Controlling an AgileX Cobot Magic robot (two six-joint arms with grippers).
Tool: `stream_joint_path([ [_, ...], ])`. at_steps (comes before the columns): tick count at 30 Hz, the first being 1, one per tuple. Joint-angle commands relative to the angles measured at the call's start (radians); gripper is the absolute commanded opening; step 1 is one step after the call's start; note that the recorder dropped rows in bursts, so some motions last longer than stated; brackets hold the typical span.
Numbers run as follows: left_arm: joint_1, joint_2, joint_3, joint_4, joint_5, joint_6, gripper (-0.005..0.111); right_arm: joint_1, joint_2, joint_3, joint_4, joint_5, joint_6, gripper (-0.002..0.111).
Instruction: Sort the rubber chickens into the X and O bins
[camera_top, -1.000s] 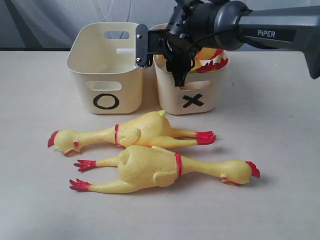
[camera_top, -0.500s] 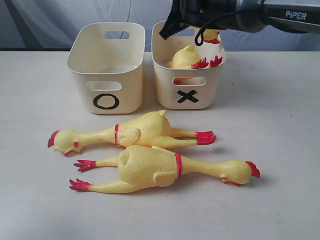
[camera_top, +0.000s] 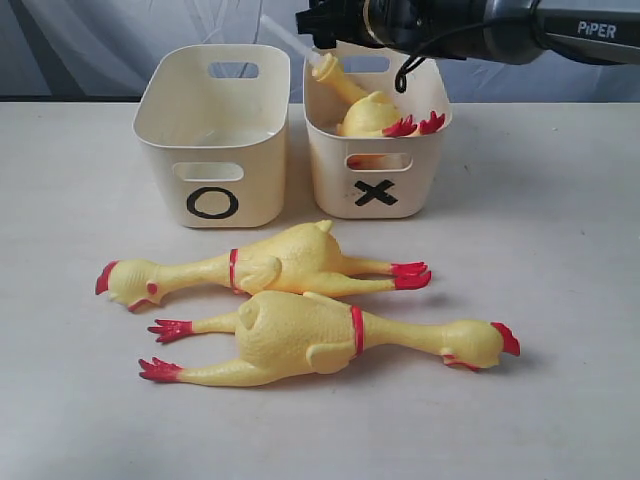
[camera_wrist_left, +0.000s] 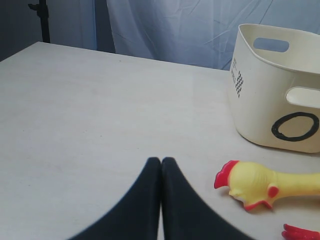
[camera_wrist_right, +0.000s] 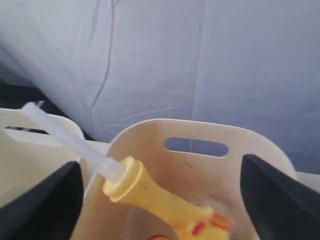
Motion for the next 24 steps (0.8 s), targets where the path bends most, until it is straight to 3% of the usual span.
stream_joint_path([
  [1,-0.004,0.002,-0.004,-0.006,-0.012,-0.001,0.000,0.050,-0.063,0.003,0.070,0.380,-0.311,0.075],
  [4,-0.004,0.002,-0.004,-0.006,-0.012,-0.001,0.000,0.064,-0.088,0.003,0.207,0.573,-0.656,0.066],
  [6,-0.004,0.002,-0.004,-0.006,-0.012,-0.001,0.000,0.064,-0.112,0.003,0.466,0.590,-0.958,0.051],
  [8,-0.004,0.002,-0.004,-0.006,-0.012,-0.001,0.000,0.064,-0.131,0.003,1.003,0.670,-1.525,0.027],
  [10,-0.004,0.002,-0.004,-0.006,-0.012,-0.001,0.000,0.064,-0.125,0.023,1.385,0.781,-1.901,0.020],
  [12,-0.004,0.002,-0.004,-0.006,-0.012,-0.001,0.000,0.077,-0.109,0.062,1.558,0.870,-2.051,0.020],
  [13,-0.004,0.002,-0.004,-0.006,-0.012,-0.001,0.000,0.086,-0.102,0.075,1.559,0.870,-2.058,0.022],
  [16,-0.004,0.002,-0.004,-0.006,-0.012,-0.001,0.000,0.133,-0.093,0.124,1.425,0.870,-2.038,0.054],
  [24,-0.004,0.002,-0.004,-0.006,-0.012,-0.001,0.000,0.138,-0.137,0.094,1.213,0.865,-1.937,0.055],
])
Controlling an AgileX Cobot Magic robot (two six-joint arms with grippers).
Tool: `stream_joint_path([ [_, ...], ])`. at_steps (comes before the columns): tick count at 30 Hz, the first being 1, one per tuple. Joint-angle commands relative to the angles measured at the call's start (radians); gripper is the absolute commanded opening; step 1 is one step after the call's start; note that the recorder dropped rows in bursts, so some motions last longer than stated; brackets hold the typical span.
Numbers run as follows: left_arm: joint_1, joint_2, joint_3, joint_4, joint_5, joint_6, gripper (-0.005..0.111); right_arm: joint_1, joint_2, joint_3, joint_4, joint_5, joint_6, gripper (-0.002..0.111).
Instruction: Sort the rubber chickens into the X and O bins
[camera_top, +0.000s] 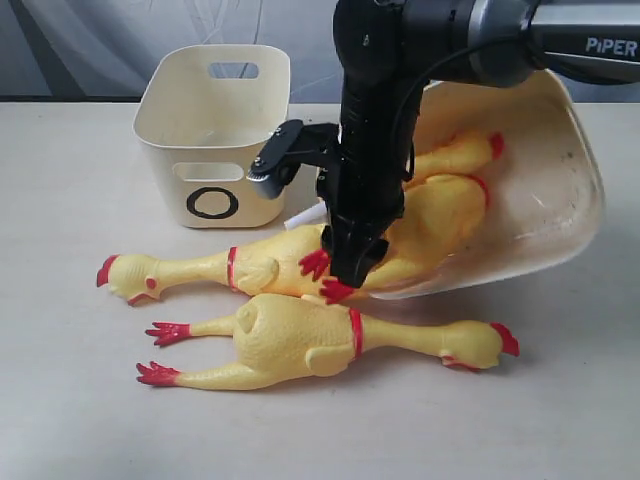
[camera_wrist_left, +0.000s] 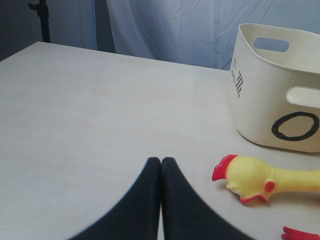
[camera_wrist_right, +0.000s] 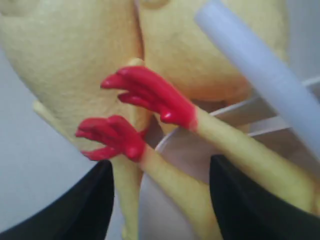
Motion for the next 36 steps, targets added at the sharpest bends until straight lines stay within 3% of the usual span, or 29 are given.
stream_joint_path([
  [1,-0.004,0.002,-0.004,-0.006,-0.012,-0.001,0.000,0.001,-0.042,-0.025,-0.136,-0.003,0.070,0.055],
  [13,-0.004,0.002,-0.004,-0.006,-0.012,-0.001,0.000,0.001,-0.113,-0.032,-0.382,0.002,0.211,0.055],
  [19,-0.004,0.002,-0.004,-0.006,-0.012,-0.001,0.000,0.001,-0.153,-0.020,-0.341,0.002,0.352,0.055],
  [24,-0.004,0.002,-0.004,-0.006,-0.012,-0.001,0.000,-0.011,-0.169,0.005,-0.527,0.002,0.416,0.055],
  [29,-0.004,0.002,-0.004,-0.006,-0.012,-0.001,0.000,-0.059,-0.177,0.046,-0.498,0.002,0.532,0.055],
  [36,-0.004,0.002,-0.004,-0.006,-0.012,-0.001,0.000,-0.096,-0.184,0.067,-0.389,0.002,0.878,0.055],
])
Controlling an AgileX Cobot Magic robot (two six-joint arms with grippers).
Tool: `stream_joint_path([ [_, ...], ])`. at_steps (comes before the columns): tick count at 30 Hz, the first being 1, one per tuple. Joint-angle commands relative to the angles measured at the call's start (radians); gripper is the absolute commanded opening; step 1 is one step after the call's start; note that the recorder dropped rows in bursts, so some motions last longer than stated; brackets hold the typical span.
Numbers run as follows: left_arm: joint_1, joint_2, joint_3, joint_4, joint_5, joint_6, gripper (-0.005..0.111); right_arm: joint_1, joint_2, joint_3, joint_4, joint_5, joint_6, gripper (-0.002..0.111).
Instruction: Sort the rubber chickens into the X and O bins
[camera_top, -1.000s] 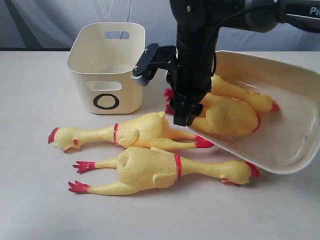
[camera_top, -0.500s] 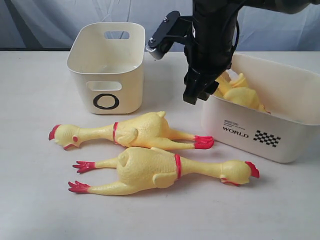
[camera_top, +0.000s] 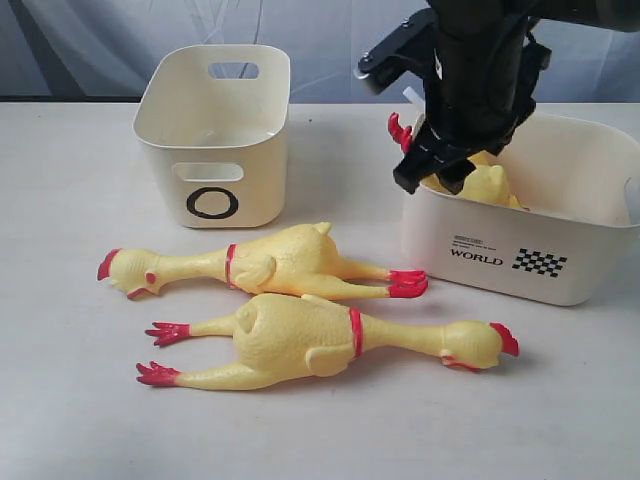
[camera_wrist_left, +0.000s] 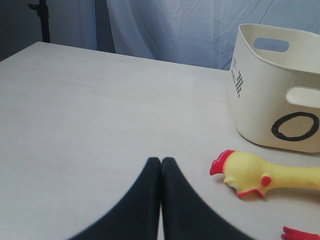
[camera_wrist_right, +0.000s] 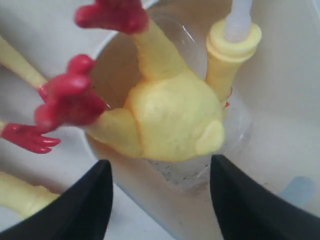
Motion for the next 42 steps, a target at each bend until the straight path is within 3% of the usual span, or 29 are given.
stream_joint_path([
  [1,-0.004,0.002,-0.004,-0.006,-0.012,-0.001,0.000,-0.015,-0.017,0.005,0.103,0.000,0.166,0.055],
  [4,-0.004,0.002,-0.004,-0.006,-0.012,-0.001,0.000,-0.015,-0.017,0.005,0.287,-0.085,0.166,0.057],
  [7,-0.004,0.002,-0.004,-0.006,-0.012,-0.001,0.000,-0.015,0.000,0.005,0.430,-0.202,0.193,0.068],
  [9,-0.004,0.002,-0.004,-0.006,-0.012,-0.001,0.000,-0.015,0.019,0.005,0.462,-0.254,0.200,0.072],
  [18,-0.004,0.002,-0.004,-0.006,-0.012,-0.001,0.000,-0.010,0.058,-0.010,0.467,-0.240,0.182,0.071],
  [21,-0.004,0.002,-0.004,-0.006,-0.012,-0.001,0.000,0.005,0.027,-0.058,0.555,-0.192,0.122,0.065],
  [25,-0.004,0.002,-0.004,-0.006,-0.012,-0.001,0.000,0.008,-0.001,-0.088,0.424,0.000,0.112,0.049],
  [31,-0.004,0.002,-0.004,-0.006,-0.012,-0.001,0.000,0.008,-0.095,0.128,0.411,0.000,0.031,-0.001],
  [36,-0.004,0.002,-0.004,-0.006,-0.012,-0.001,0.000,0.004,-0.153,0.378,0.253,0.000,0.061,0.000],
  [42,-0.004,0.002,-0.004,-0.008,-0.012,-0.001,0.000,-0.037,-0.270,0.632,-0.051,0.000,0.283,0.000],
])
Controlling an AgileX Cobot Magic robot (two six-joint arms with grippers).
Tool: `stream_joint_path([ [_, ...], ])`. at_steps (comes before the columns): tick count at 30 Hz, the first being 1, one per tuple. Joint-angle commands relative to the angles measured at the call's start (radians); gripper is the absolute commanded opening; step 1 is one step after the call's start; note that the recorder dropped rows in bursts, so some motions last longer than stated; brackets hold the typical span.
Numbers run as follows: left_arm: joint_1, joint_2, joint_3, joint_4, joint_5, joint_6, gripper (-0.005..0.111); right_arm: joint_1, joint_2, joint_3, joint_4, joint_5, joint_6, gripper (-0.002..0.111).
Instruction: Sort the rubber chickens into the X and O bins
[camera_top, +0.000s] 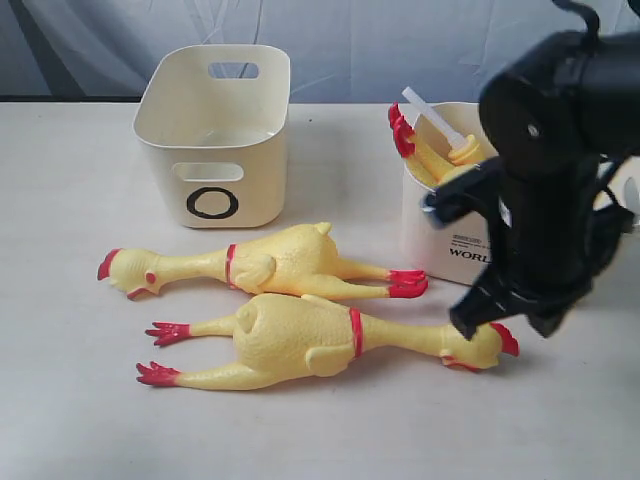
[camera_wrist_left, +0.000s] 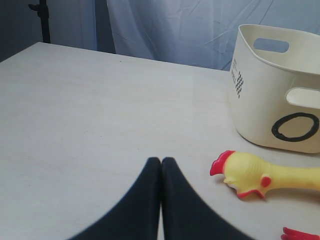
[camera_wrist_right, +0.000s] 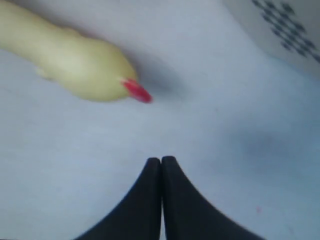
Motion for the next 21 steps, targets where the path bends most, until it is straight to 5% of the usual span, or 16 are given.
stream_joint_path([
  [1,-0.004,0.002,-0.004,-0.008,-0.012,-0.001,0.000,-0.054,-0.101,0.160,-0.228,0.002,0.147,0.000],
  [4,-0.004,0.002,-0.004,-0.008,-0.012,-0.001,0.000,-0.131,-0.146,0.241,-0.314,-0.013,0.213,0.000],
  [11,-0.004,0.002,-0.004,-0.008,-0.012,-0.001,0.000,-0.378,-0.101,0.266,-0.310,-0.455,0.219,0.000],
  [21,-0.004,0.002,-0.004,-0.008,-0.012,-0.001,0.000,-0.447,0.115,-0.040,-0.284,-0.677,0.219,0.000],
])
